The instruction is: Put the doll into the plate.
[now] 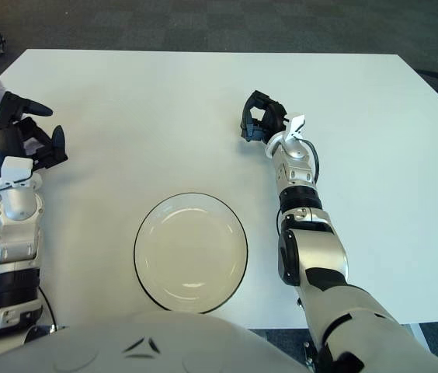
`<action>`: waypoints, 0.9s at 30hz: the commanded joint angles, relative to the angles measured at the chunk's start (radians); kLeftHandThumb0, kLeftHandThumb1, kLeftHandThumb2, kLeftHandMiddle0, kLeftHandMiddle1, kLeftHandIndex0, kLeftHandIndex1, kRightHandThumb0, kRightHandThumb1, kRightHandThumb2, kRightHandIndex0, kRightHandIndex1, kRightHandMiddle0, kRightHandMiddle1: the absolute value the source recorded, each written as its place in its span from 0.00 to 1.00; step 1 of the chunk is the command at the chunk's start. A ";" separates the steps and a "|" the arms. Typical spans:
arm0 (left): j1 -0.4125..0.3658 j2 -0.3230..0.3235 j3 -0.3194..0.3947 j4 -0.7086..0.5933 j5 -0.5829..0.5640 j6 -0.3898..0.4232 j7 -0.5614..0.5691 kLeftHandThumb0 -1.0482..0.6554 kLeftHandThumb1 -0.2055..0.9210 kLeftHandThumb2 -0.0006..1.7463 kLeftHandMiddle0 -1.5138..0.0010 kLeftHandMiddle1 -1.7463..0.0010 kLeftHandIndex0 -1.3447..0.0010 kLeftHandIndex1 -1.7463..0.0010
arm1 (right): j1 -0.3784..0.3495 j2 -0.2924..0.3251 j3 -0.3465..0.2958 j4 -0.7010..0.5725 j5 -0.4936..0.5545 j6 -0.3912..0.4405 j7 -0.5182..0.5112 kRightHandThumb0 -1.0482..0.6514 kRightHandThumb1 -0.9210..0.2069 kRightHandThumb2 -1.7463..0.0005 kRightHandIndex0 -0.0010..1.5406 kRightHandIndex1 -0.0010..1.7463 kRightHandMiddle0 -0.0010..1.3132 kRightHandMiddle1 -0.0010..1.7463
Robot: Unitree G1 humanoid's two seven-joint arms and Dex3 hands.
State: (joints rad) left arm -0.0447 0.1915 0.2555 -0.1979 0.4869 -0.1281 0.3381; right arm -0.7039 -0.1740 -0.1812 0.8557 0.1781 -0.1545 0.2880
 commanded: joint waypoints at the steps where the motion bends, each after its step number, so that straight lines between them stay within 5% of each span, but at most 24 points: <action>1: 0.024 0.005 -0.014 -0.057 0.142 0.052 0.073 0.39 0.77 0.50 0.55 0.00 0.74 0.00 | -0.049 -0.002 -0.001 0.041 -0.007 -0.020 -0.007 0.32 0.59 0.20 0.85 1.00 0.51 1.00; 10: 0.098 0.063 0.012 -0.138 0.257 0.123 0.047 0.40 0.95 0.34 0.85 0.01 0.83 0.00 | -0.073 0.001 -0.001 0.080 -0.008 -0.028 -0.007 0.32 0.58 0.21 0.85 1.00 0.50 1.00; 16: 0.133 0.105 0.011 -0.179 0.334 0.157 0.033 0.17 0.99 0.34 0.94 0.01 0.98 0.05 | -0.089 -0.004 0.003 0.107 -0.012 -0.030 -0.005 0.32 0.58 0.21 0.85 1.00 0.50 1.00; 27: 0.176 0.100 -0.028 -0.257 0.426 0.203 0.016 0.14 1.00 0.33 1.00 0.04 1.00 0.11 | -0.114 -0.016 0.016 0.131 -0.027 -0.037 0.005 0.32 0.57 0.22 0.87 1.00 0.49 1.00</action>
State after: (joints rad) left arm 0.1195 0.2956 0.2468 -0.4329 0.8840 0.0600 0.3693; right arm -0.7775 -0.1753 -0.1670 0.9741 0.1611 -0.1766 0.2837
